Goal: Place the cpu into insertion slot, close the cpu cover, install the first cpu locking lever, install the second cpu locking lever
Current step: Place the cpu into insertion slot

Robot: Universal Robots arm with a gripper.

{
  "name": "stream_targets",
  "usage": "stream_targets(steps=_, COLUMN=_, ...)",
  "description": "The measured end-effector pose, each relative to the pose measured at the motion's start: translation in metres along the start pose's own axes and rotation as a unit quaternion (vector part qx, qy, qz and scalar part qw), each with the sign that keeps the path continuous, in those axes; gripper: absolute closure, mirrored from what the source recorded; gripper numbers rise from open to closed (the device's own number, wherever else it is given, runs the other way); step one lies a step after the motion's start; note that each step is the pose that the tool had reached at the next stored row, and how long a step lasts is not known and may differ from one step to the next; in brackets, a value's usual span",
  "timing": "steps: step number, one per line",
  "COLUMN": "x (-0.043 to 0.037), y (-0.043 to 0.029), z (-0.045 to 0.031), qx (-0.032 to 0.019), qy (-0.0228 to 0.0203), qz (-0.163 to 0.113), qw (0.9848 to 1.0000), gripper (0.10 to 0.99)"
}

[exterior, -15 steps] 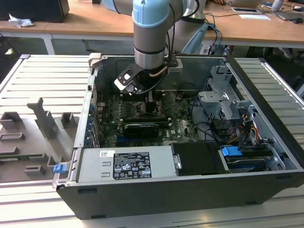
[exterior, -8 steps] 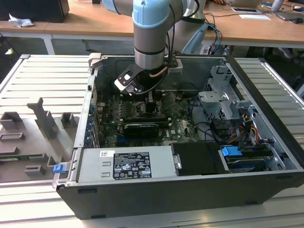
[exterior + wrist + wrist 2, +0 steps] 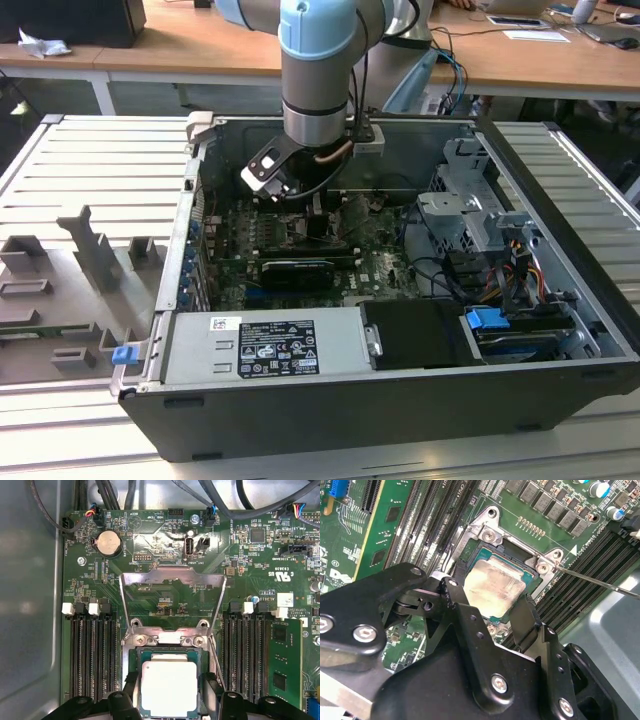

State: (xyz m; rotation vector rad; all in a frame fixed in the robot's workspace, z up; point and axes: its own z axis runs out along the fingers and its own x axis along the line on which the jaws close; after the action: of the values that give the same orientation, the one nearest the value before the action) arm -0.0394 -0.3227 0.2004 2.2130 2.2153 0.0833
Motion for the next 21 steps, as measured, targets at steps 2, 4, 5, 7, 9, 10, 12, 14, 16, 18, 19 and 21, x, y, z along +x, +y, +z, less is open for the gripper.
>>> stream_targets(steps=2, x=0.0000, y=0.0000, z=-0.0013, qx=0.0000, qy=0.0000, qz=0.000, qw=1.0000, gripper=0.471)
stream_targets(steps=4, x=0.0001, y=0.0002, z=-0.0043, qx=0.0000, qy=0.0000, qz=0.000, qw=1.0000, gripper=0.471)
stream_targets(steps=5, x=0.0002, y=0.0002, z=-0.0058, qx=0.0000, qy=0.0000, qz=0.000, qw=1.0000, gripper=0.471)
stream_targets(steps=7, x=0.0003, y=0.0004, z=-0.0094, qx=0.0000, qy=0.0000, qz=0.000, qw=1.0000, gripper=0.486)
stream_targets(steps=9, x=0.0004, y=0.0005, z=-0.0115, qx=0.0000, qy=0.0000, qz=0.000, qw=1.0000, gripper=0.616)
stream_targets(steps=10, x=0.0004, y=0.0005, z=-0.0121, qx=0.0000, qy=0.0000, qz=0.000, qw=1.0000, gripper=0.675)
stream_targets(steps=12, x=0.0004, y=0.0007, z=-0.0137, qx=0.0000, qy=-0.0006, qz=0.000, qw=1.0000, gripper=0.737)
stream_targets(steps=14, x=0.0005, y=0.0007, z=-0.0150, qx=0.0000, qy=-0.0010, qz=0.000, qw=1.0000, gripper=0.859)
stream_targets(steps=16, x=0.0005, y=0.0007, z=-0.0154, qx=-0.0001, qy=-0.0010, qz=0.000, qw=1.0000, gripper=0.918)
stream_targets(steps=18, x=0.0005, y=0.0007, z=-0.0163, qx=0.0000, qy=-0.0014, qz=0.000, qw=1.0000, gripper=0.980)
stream_targets(steps=19, x=0.0005, y=0.0007, z=-0.0165, qx=0.0000, qy=-0.0014, qz=0.000, qw=1.0000, gripper=0.980)
stream_targets(steps=21, x=0.0005, y=0.0007, z=-0.0172, qx=0.0000, qy=-0.0015, qz=0.000, qw=1.0000, gripper=0.980)
